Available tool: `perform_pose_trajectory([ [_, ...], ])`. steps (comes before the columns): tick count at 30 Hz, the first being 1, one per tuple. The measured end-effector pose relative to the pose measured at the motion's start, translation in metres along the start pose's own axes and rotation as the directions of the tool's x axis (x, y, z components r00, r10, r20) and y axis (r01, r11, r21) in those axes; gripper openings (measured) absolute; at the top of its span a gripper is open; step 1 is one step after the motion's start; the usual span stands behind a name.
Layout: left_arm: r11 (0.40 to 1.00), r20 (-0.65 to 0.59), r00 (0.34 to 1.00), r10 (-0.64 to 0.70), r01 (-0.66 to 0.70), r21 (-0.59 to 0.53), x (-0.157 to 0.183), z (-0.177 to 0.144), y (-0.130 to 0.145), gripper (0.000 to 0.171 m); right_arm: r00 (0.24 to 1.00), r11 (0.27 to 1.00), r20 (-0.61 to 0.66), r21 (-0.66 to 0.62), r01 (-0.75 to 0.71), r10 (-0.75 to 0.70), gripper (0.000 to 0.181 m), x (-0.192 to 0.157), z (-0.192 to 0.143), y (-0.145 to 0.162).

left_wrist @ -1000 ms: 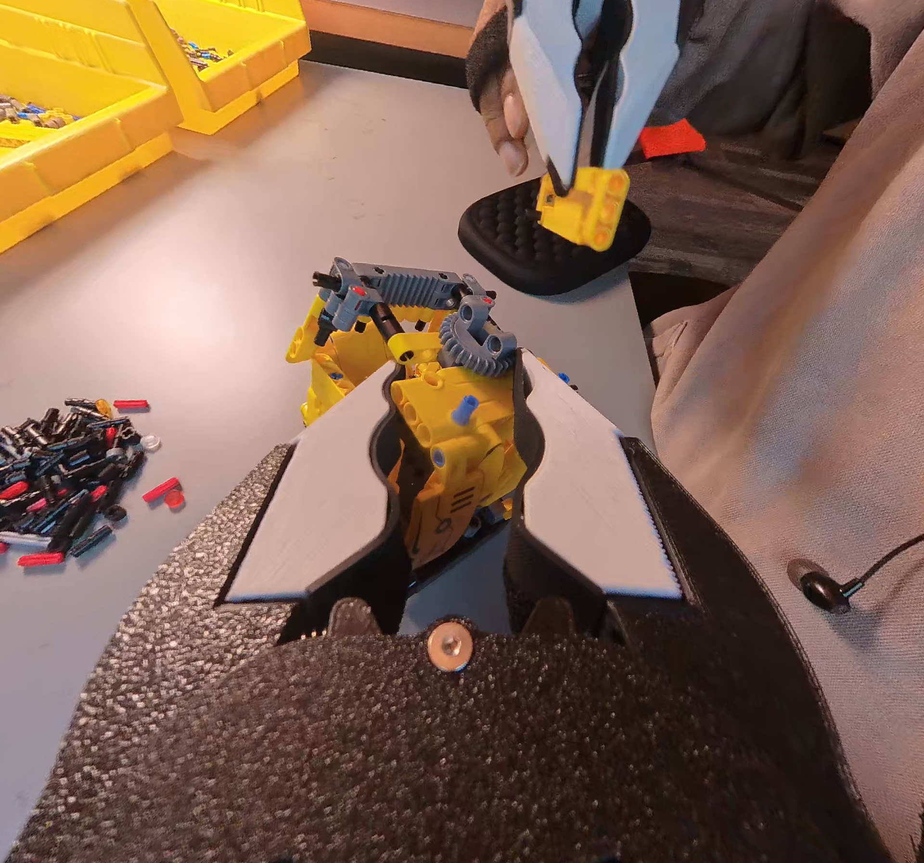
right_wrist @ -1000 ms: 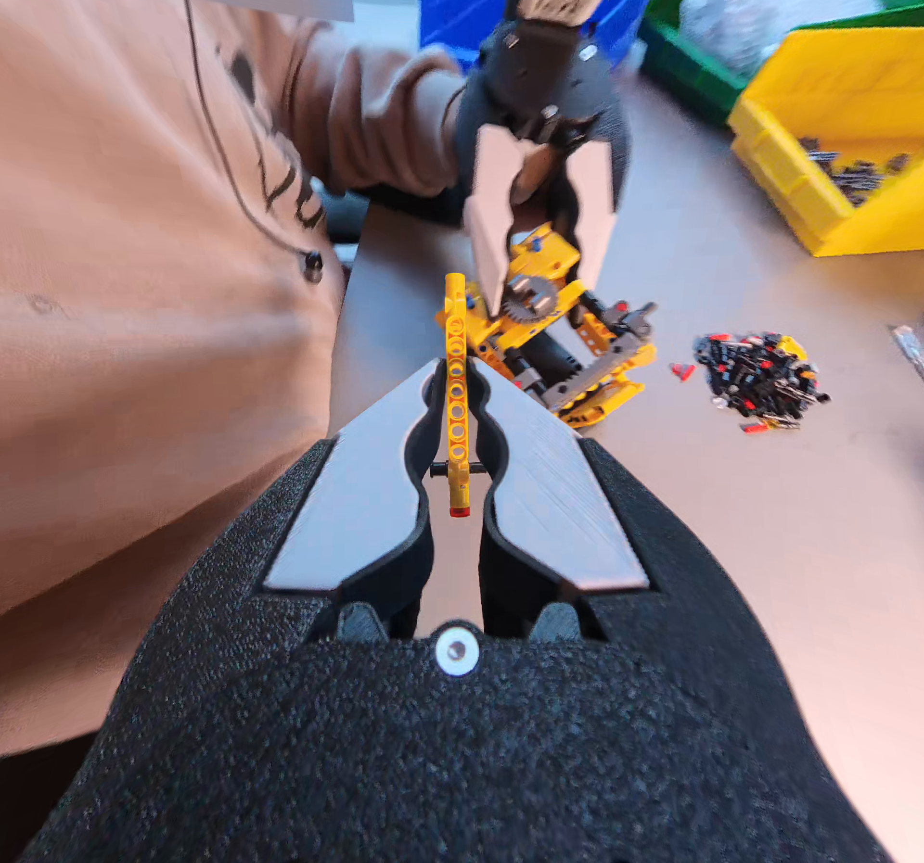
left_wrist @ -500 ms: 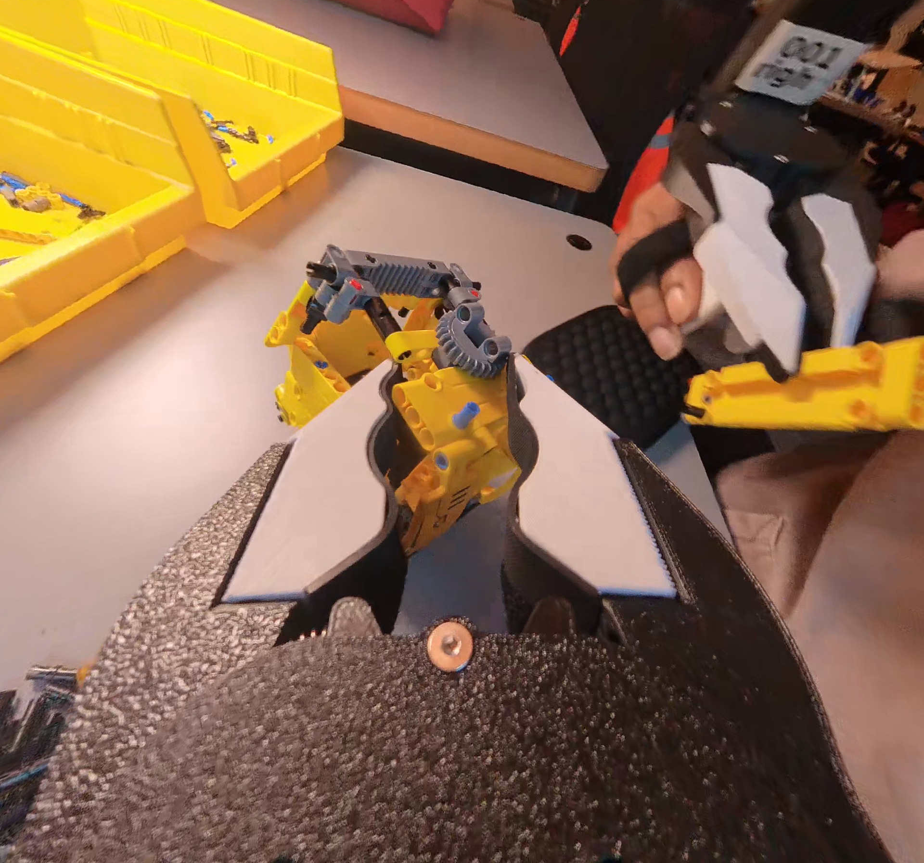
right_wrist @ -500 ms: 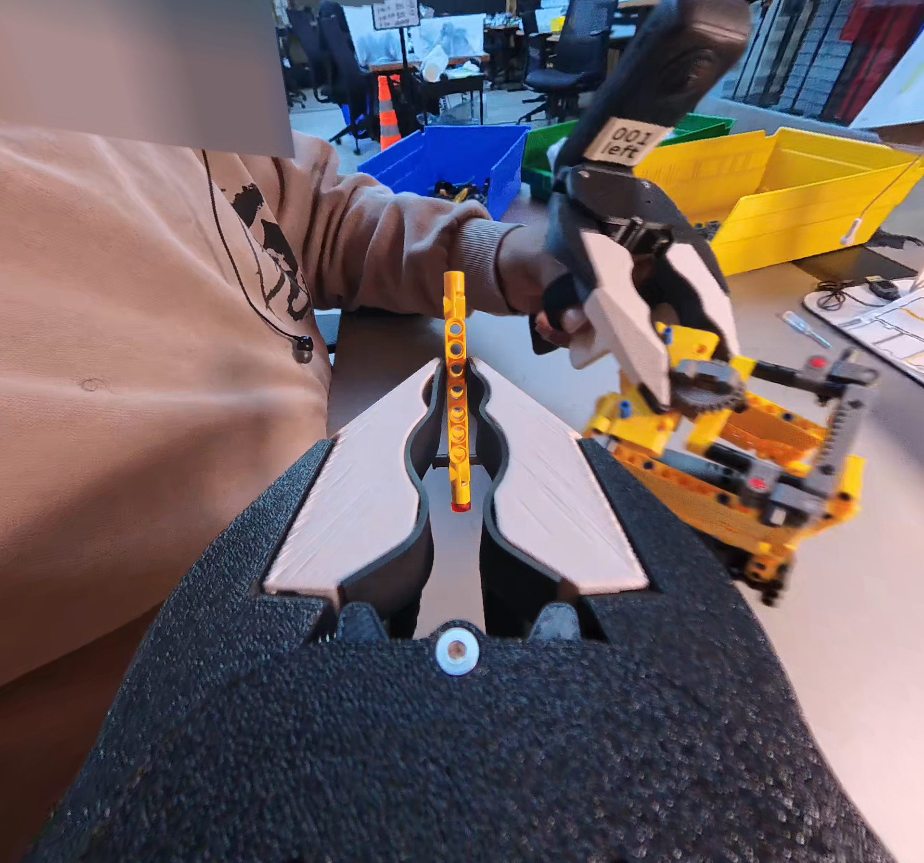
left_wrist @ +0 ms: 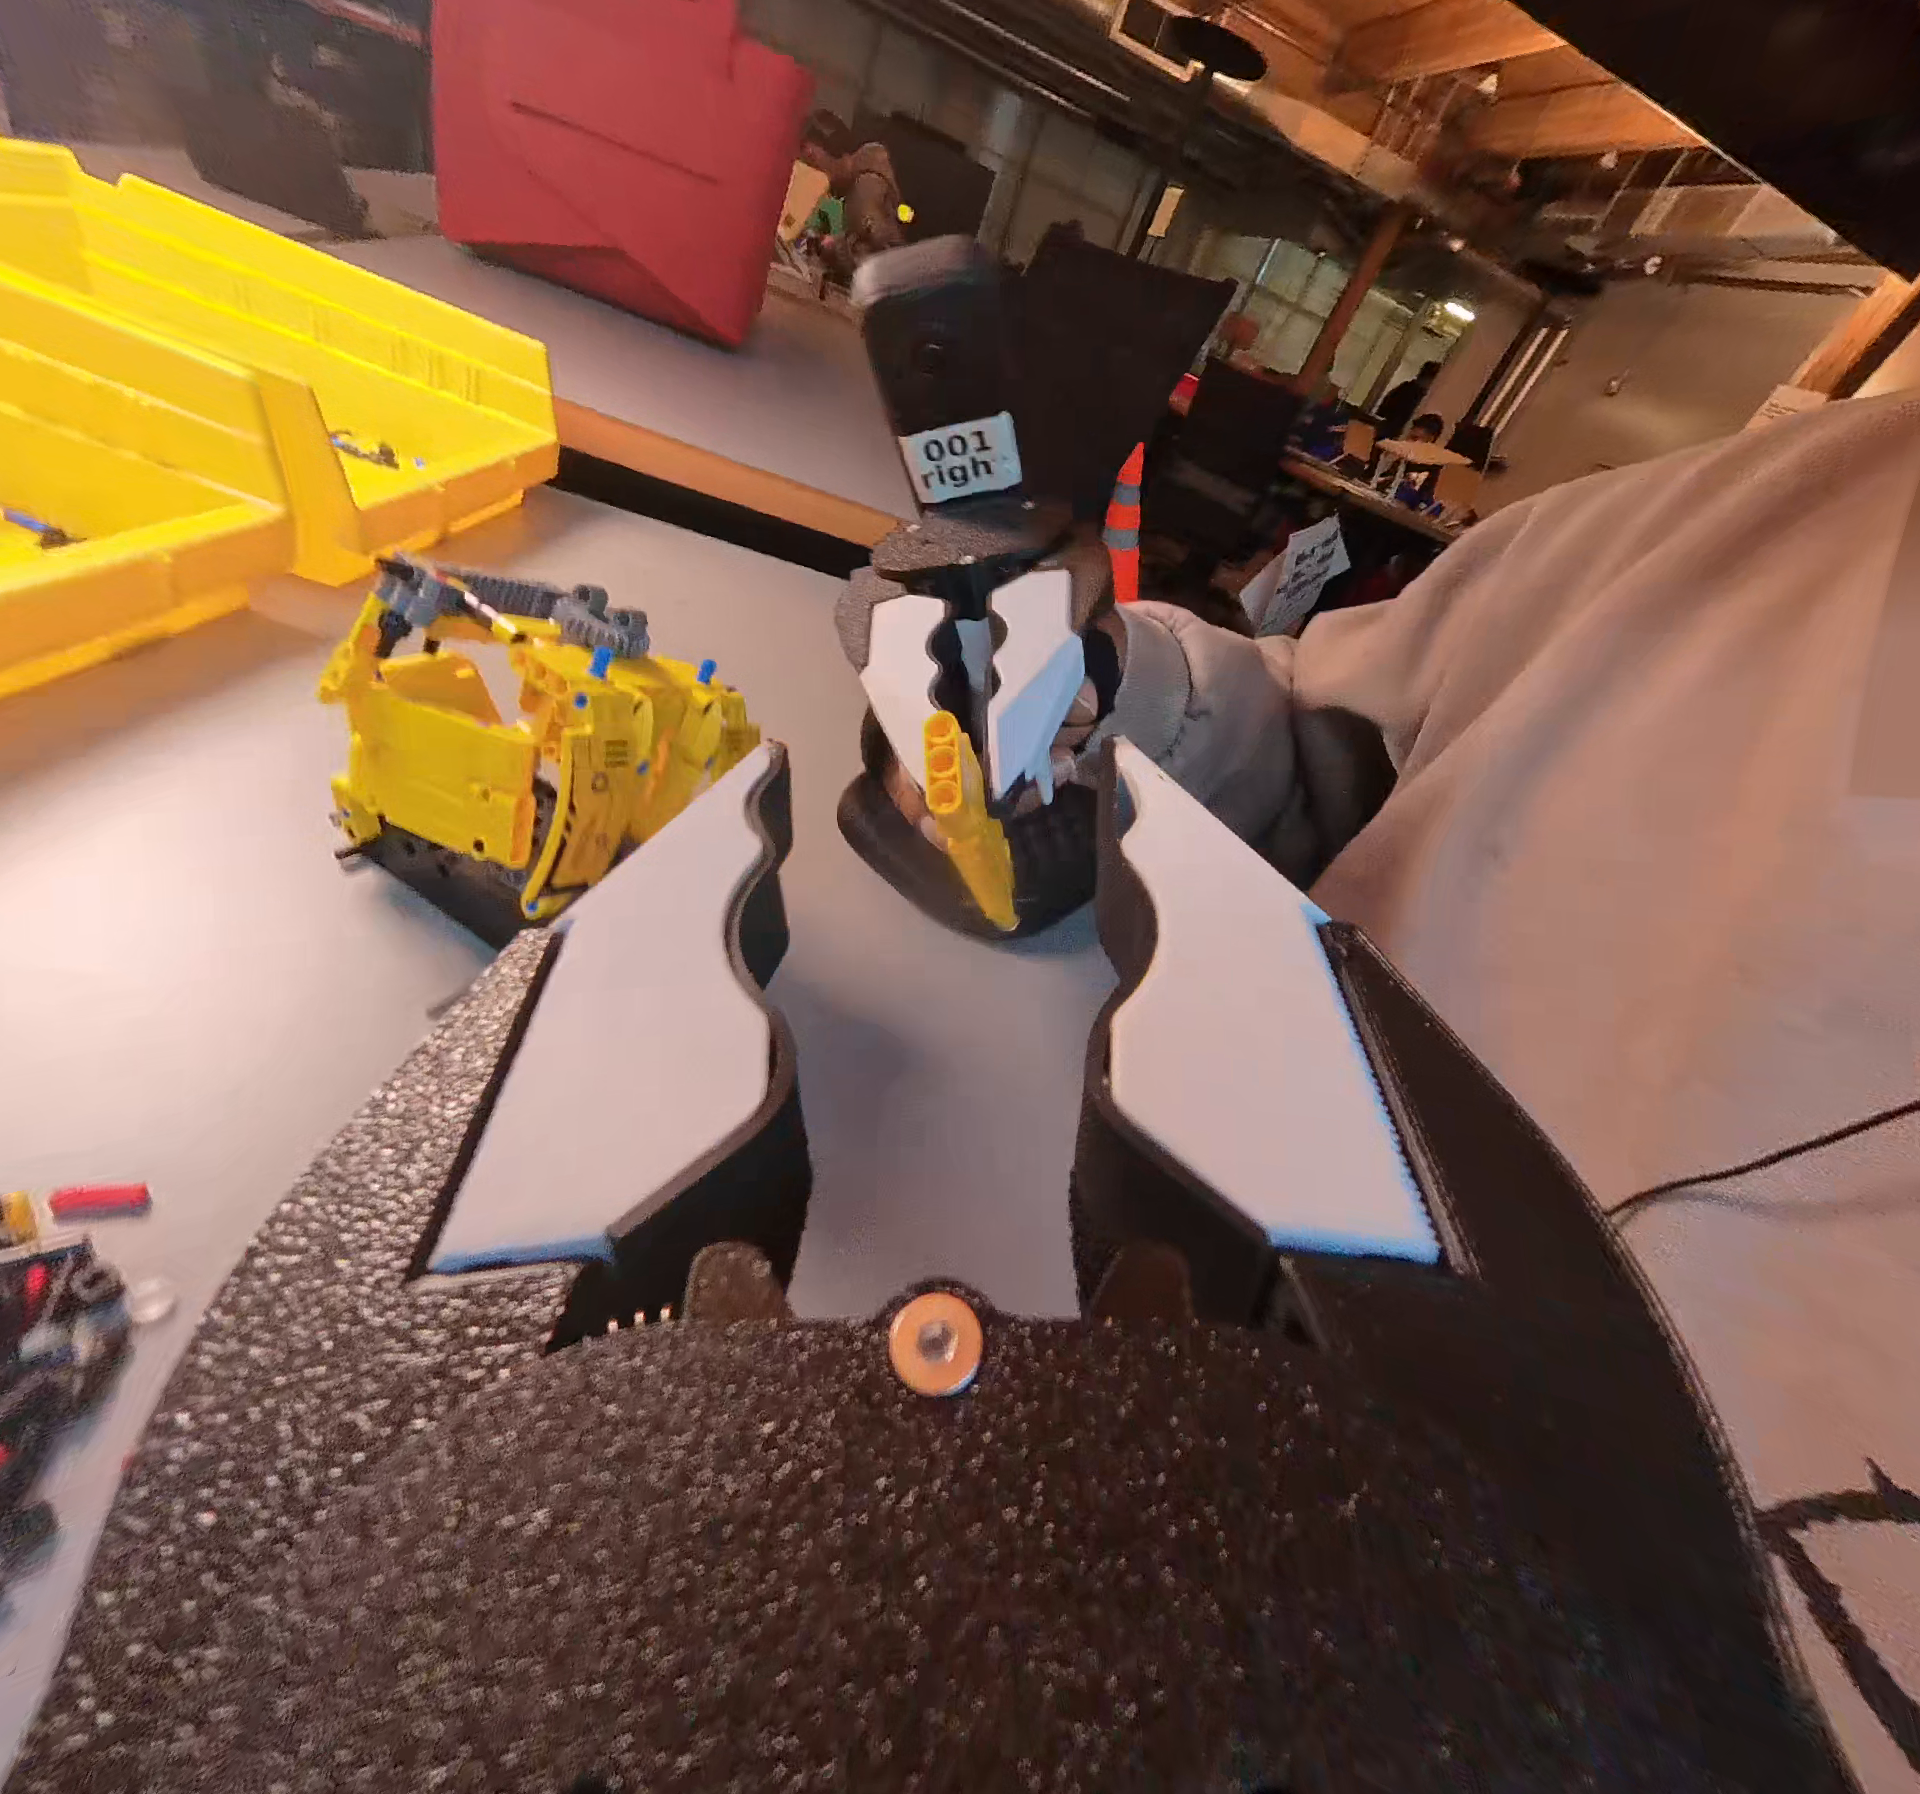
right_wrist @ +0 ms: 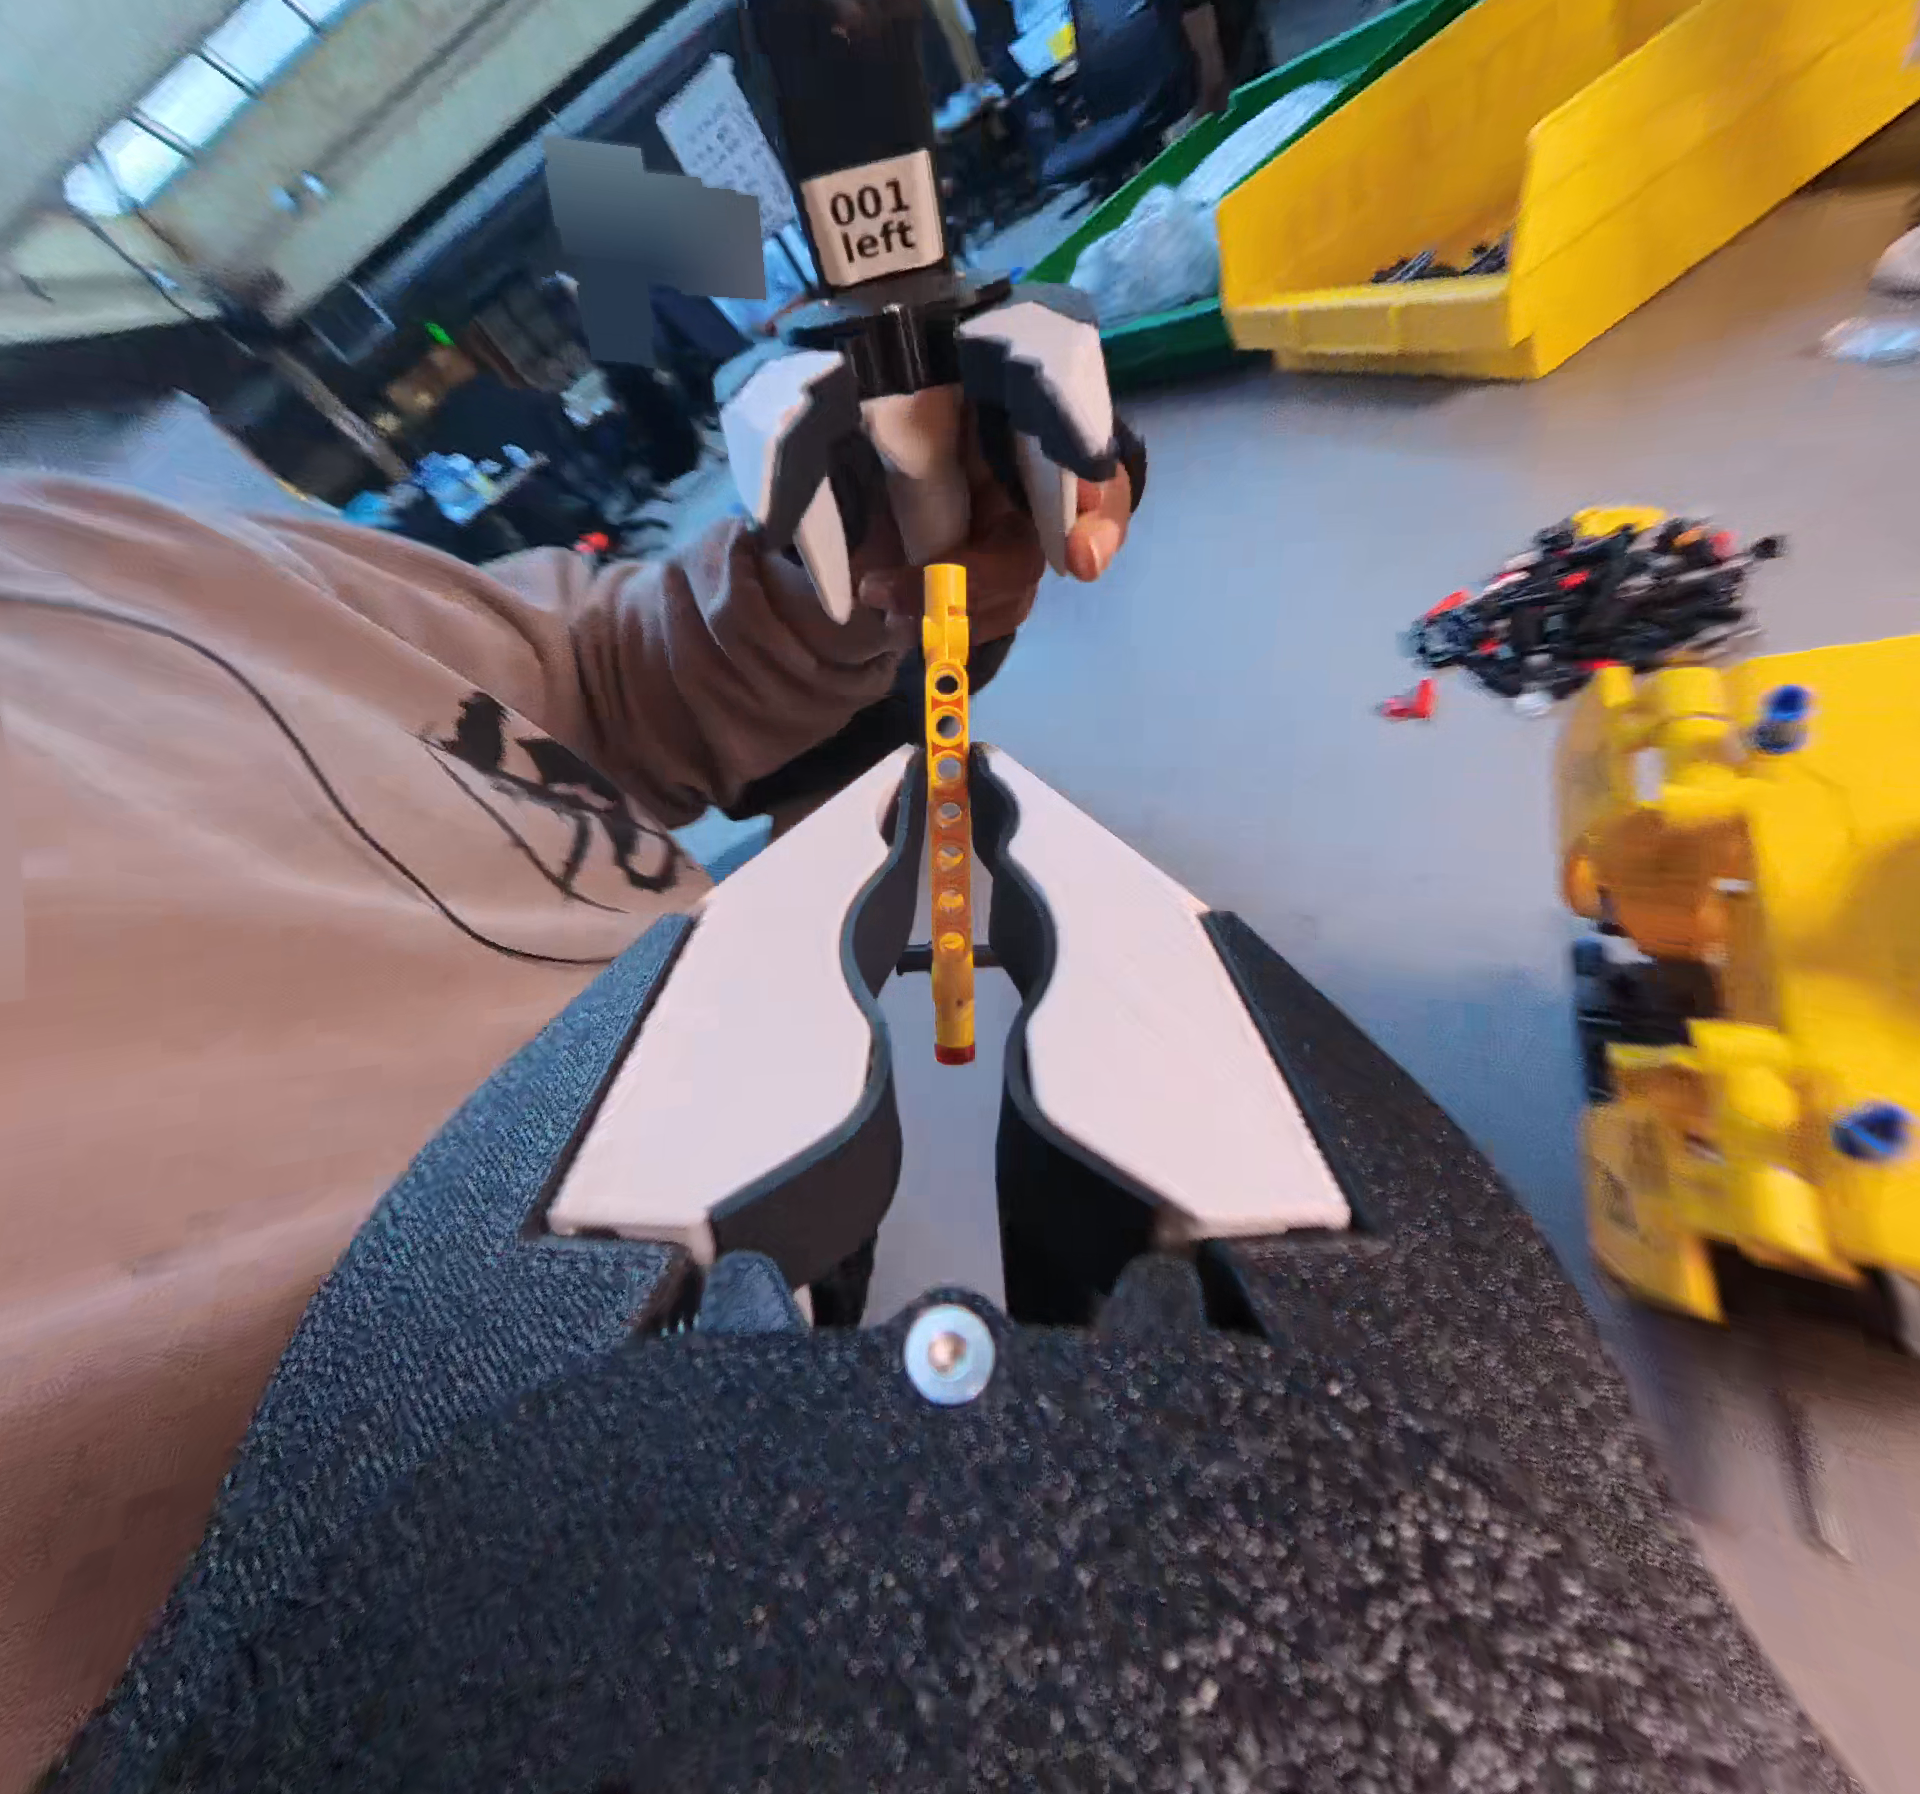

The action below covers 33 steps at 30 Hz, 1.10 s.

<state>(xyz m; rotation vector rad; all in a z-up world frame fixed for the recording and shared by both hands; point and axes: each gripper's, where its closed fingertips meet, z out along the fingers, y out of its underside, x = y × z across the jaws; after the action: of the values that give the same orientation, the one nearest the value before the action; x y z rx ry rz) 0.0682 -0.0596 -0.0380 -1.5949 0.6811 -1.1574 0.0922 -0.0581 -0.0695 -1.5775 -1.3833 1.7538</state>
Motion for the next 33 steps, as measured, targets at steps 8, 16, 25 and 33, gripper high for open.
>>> perform_pose_trajectory([
  [8, 0.999, 0.115, 0.993, -0.038, 0.035, 0.035, -0.008, -0.037, 0.031, 0.006, 0.997, 0.991, 0.058, -0.128, -0.038, 0.046, 0.008, 0.007, 0.071, 0.002],
  [16, 0.830, 0.459, 0.872, 0.169, -0.378, 0.411, -0.019, -0.120, -0.042, 0.006, 0.958, 0.963, -0.126, 0.047, 0.264, -0.257, 0.044, 0.020, 0.082, -0.038],
  [25, 0.660, 0.673, 0.501, 0.544, -0.750, 0.025, 0.004, -0.095, -0.035, 0.006, 1.000, 0.963, 0.005, 0.268, 0.027, -0.030, 0.019, 0.020, 0.107, -0.058],
  [33, 0.643, 0.661, 0.496, 0.563, -0.765, 0.026, 0.007, -0.089, -0.033, 0.008, 0.998, 0.968, -0.036, 0.246, 0.057, -0.050, 0.007, 0.024, 0.112, -0.060],
])
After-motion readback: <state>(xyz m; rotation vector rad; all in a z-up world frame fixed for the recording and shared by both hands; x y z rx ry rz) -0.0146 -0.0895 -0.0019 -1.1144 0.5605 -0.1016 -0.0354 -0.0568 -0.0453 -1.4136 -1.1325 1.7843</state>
